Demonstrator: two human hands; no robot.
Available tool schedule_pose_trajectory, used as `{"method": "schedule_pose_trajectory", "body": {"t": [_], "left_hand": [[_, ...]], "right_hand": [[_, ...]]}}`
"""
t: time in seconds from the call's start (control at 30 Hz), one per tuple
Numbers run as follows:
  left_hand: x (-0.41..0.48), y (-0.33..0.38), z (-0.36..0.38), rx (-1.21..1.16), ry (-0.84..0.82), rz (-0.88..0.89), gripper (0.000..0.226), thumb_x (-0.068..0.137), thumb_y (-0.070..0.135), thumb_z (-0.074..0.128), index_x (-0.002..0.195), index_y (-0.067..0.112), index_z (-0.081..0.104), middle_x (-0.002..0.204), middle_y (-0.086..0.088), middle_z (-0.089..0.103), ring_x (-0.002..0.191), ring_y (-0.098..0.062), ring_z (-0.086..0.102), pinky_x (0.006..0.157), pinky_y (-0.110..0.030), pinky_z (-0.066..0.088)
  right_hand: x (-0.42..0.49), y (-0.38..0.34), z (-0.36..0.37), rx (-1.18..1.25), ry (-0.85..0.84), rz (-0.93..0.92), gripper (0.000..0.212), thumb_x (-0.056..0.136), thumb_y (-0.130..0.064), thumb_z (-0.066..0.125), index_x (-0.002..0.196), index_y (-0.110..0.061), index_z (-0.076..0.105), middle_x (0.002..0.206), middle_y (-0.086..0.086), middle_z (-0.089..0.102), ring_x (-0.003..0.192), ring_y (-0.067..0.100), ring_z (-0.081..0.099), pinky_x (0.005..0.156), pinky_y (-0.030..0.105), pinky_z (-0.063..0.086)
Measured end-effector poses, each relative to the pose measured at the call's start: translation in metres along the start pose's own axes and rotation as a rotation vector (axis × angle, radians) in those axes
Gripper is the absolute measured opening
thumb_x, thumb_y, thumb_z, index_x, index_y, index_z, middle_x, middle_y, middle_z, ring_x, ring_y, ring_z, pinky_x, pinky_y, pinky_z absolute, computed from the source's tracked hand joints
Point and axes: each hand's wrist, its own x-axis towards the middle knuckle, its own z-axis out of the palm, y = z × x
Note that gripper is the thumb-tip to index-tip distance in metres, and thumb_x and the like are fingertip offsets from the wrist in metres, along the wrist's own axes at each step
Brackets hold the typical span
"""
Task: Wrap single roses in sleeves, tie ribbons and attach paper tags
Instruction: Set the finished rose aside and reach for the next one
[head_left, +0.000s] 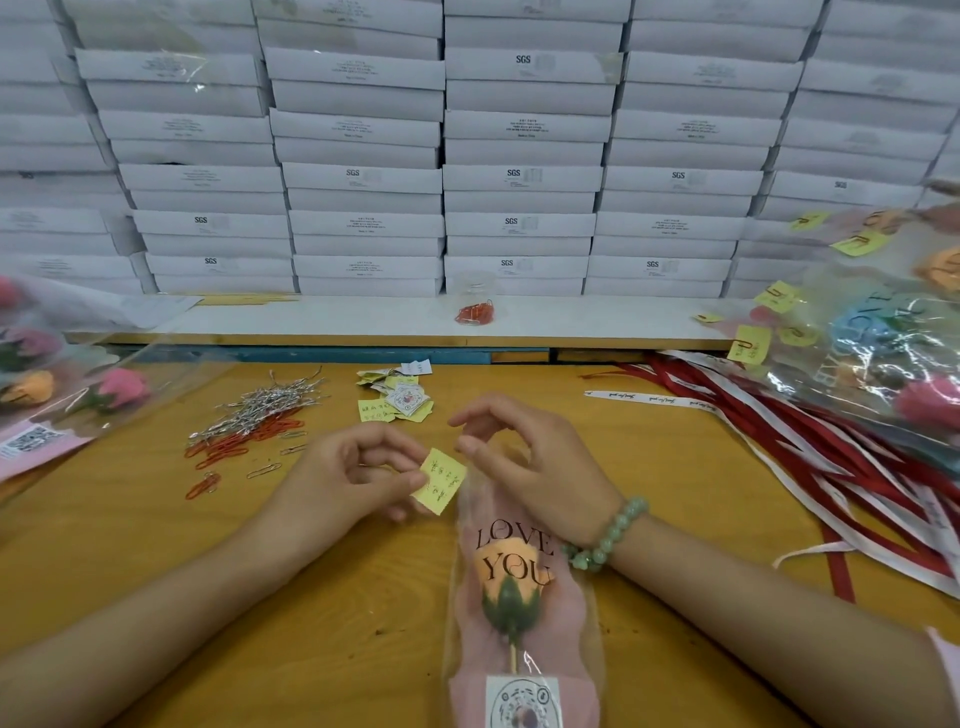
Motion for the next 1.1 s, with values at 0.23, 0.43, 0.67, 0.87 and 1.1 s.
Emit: {"method": "schedule_pose_trajectory", "body": {"t": [0.23,0.43,0.67,0.87,1.1], "left_hand": [[-0.002,-0.002,-0.001,0.017,-0.036,0.102,0.031,0.071,0.015,0.073,0.100,0.008,0.064,0.085,-0.010,0.075,0.069,-0.025,0.069,0.066,-0.022,0.056],[-0.002,0.000,0.001,-0.010,0.052,0.094,0.023,0.083,0.004,0.067,0.105,0.009,0.061,0.099,-0.004,0.073,0.080,-0.022,0.072,0.070,-0.024,0.057],[0.000,0.002,-0.005,0.055,0.242,0.130,0.028,0.093,-0.012,0.047,0.102,0.009,0.063,0.095,-0.004,0.073,0.084,-0.016,0.070,0.068,-0.020,0.053],[0.019,0.010,-0.051,0.067,0.526,0.125,0.035,0.091,-0.009,0.046,0.095,0.019,0.066,0.096,0.002,0.072,0.086,-0.009,0.067,0.075,-0.029,0.050],[0.034,-0.011,-0.146,0.905,0.395,0.034,0.026,0.089,0.005,0.059,0.078,0.028,0.062,0.080,0.004,0.064,0.074,-0.014,0.059,0.062,-0.031,0.046]], "right_hand": [[-0.002,-0.004,0.000,0.015,-0.160,-0.052,0.036,0.082,-0.022,0.075,0.116,-0.022,0.062,0.092,-0.007,0.069,0.085,0.005,0.065,0.083,0.025,0.053],[0.001,0.000,0.000,-0.006,-0.069,-0.010,0.025,0.088,-0.011,0.065,0.109,-0.025,0.068,0.088,-0.014,0.059,0.082,0.005,0.057,0.079,0.021,0.050],[0.005,0.019,-0.010,0.350,0.246,0.359,0.005,0.090,-0.009,0.062,0.094,-0.013,0.064,0.083,0.001,0.070,0.077,0.009,0.068,0.068,0.017,0.051],[0.006,0.028,-0.010,0.265,0.180,0.465,0.012,0.096,-0.020,0.054,0.091,-0.013,0.063,0.086,-0.005,0.069,0.076,0.006,0.064,0.060,0.014,0.044],[0.004,0.029,-0.009,0.194,0.134,0.494,0.028,0.094,-0.023,0.055,0.071,-0.007,0.061,0.053,-0.012,0.054,0.050,0.003,0.049,0.050,0.019,0.040]]}}
